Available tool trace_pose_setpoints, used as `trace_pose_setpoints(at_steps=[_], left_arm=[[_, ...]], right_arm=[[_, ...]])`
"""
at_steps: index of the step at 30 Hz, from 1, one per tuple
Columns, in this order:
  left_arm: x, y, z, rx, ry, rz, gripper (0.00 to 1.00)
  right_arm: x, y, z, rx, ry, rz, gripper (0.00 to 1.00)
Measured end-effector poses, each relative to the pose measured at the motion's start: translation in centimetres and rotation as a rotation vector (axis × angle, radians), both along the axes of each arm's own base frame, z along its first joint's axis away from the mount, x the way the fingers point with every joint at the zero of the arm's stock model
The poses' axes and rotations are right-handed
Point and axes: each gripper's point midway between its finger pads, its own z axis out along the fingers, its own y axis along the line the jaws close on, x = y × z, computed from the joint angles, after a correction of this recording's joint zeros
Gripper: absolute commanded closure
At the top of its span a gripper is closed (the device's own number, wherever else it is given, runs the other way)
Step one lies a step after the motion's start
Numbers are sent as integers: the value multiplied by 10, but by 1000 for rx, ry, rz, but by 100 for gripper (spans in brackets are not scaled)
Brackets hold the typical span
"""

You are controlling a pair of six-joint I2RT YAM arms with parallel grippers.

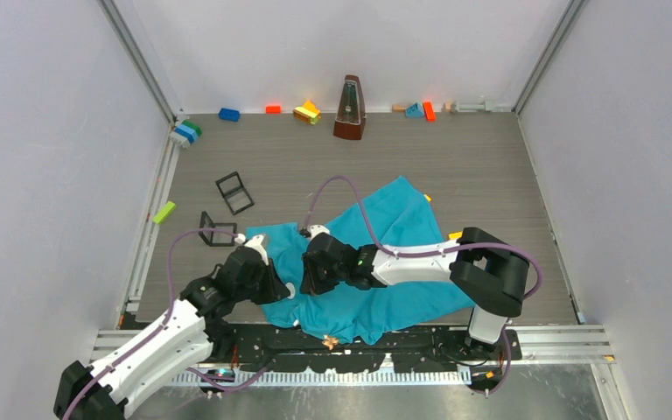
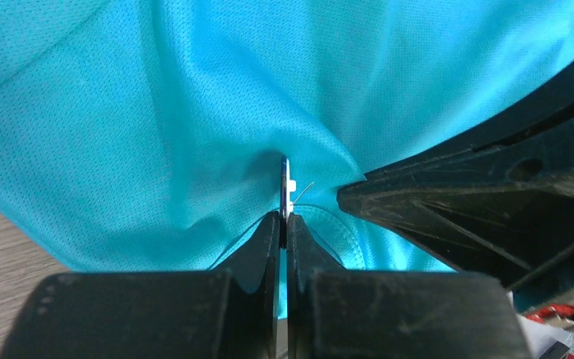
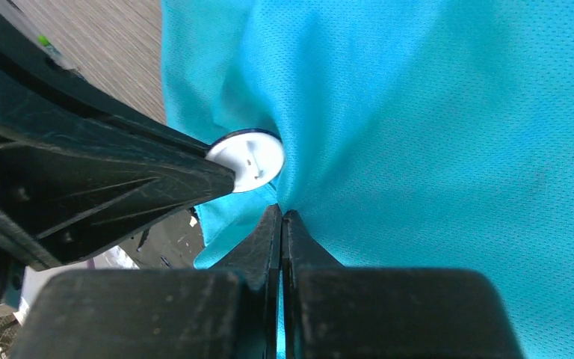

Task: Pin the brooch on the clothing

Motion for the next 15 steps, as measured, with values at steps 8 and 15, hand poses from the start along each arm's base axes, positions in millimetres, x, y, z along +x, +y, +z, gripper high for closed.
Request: trace_pose_setpoints(at_steps=[8,15], left_arm=[[4,-4,-6,12,17,-2,100],[6,-5,-4,5,6,-2,100]], right_arm=[[-5,6,6,31,-3,29,99],[-18,9,7,34,-5,92,99]])
